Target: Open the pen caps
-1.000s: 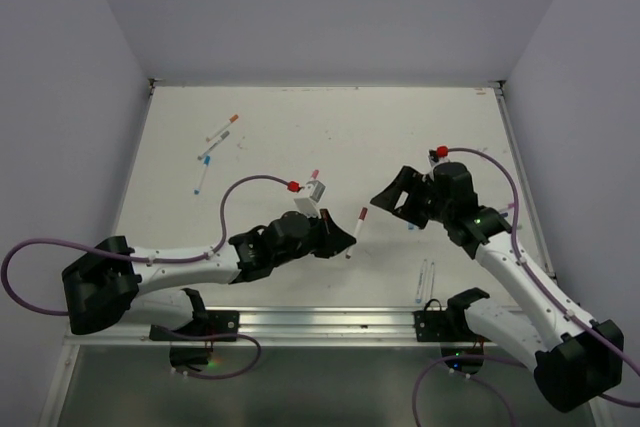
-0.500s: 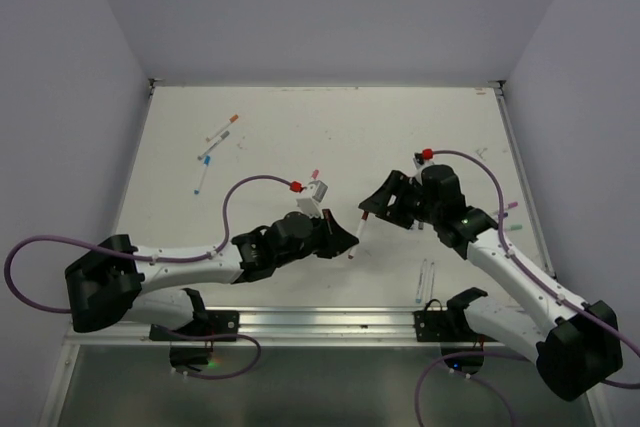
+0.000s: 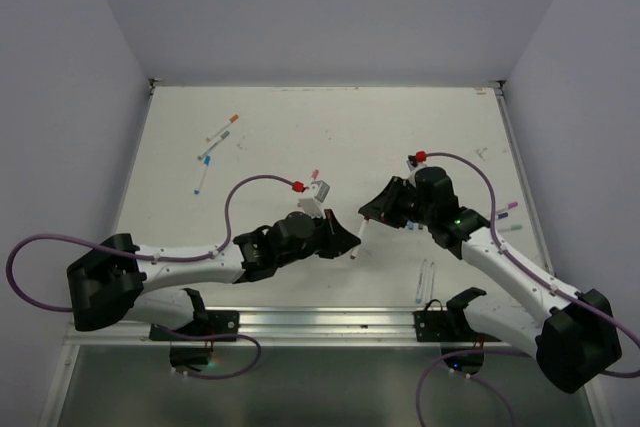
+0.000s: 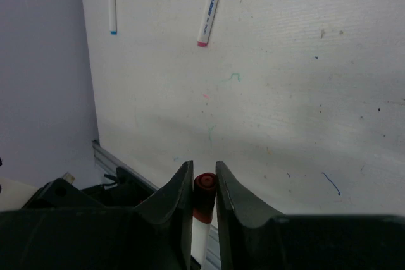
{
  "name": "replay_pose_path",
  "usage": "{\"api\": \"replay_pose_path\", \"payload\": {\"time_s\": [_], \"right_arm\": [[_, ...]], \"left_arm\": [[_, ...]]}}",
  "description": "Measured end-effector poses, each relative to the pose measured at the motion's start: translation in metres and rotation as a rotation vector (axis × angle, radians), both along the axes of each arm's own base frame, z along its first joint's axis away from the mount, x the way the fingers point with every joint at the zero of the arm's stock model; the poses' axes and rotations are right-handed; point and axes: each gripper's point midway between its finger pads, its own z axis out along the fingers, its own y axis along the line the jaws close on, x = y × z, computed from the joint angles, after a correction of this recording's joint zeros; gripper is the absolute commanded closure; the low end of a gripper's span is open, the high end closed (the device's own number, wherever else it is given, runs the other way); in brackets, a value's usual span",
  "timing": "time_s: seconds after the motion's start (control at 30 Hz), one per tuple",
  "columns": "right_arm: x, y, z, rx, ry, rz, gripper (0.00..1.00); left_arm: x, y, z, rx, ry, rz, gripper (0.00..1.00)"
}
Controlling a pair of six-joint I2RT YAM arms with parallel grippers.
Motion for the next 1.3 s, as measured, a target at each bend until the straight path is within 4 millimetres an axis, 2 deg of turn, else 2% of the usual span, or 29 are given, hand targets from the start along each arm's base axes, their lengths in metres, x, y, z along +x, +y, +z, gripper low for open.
{"api": "replay_pose_path", "payload": {"time_s": [0.07,0.17,0.23,0.27,0.3,0.37,0.43,0.5,0.63,0.73,0.83,0.93,0.97,1.0,1.3], "right_arm": [[0.001,0.002,0.002,0.013,0.000,-0.001,1.00],[0.000,0.003,0.003,0.019,-0.002,0.003,1.00],[0.000,0.003,0.003,0.020,-0.003,0.005,1.00],[0.000,0.004,0.003,0.021,-0.003,0.006,1.00],[-0.001,0.004,0.004,0.022,-0.003,0.008,1.00],[-0.001,0.004,0.004,0.022,-0.004,0.010,1.00],[-0.003,0.003,0.003,0.023,-0.005,0.010,1.00],[-0.005,0.002,0.003,0.025,-0.007,0.011,1.00],[-0.006,0.002,0.008,0.034,-0.021,0.012,1.00],[-0.006,0.002,0.009,0.041,-0.026,0.012,1.00],[-0.007,0.003,0.008,0.046,-0.024,0.015,1.00],[-0.008,0.003,0.005,0.048,-0.017,0.020,1.00],[-0.009,0.004,0.005,0.050,-0.016,0.023,1.00],[-0.009,0.003,0.004,0.048,-0.015,0.023,1.00],[-0.010,0.003,0.001,0.048,-0.022,0.029,1.00]], "left_arm": [[-0.001,0.000,-0.001,0.002,0.000,-0.001,1.00],[-0.002,-0.001,-0.002,0.004,0.001,-0.004,1.00],[-0.002,-0.001,-0.001,0.004,0.000,-0.005,0.83],[-0.001,-0.001,-0.002,0.006,-0.003,-0.006,0.58],[-0.001,0.000,-0.002,0.011,-0.009,-0.009,0.45],[-0.001,-0.001,-0.002,0.007,-0.008,-0.009,0.27],[-0.001,-0.001,-0.001,0.006,-0.012,-0.010,0.21],[-0.002,0.000,-0.003,0.009,-0.014,-0.012,0.20],[-0.004,0.002,-0.009,0.015,-0.010,-0.017,0.24],[-0.004,0.000,-0.011,0.011,-0.009,-0.024,0.30],[-0.005,-0.004,-0.013,0.006,-0.006,-0.038,0.42],[-0.007,-0.007,-0.017,0.004,-0.001,-0.054,0.74],[-0.008,-0.009,-0.019,0.007,0.001,-0.064,0.97],[-0.009,-0.011,-0.018,-0.002,0.005,-0.071,1.00],[-0.015,-0.017,-0.019,-0.045,0.007,-0.122,1.00]]}}
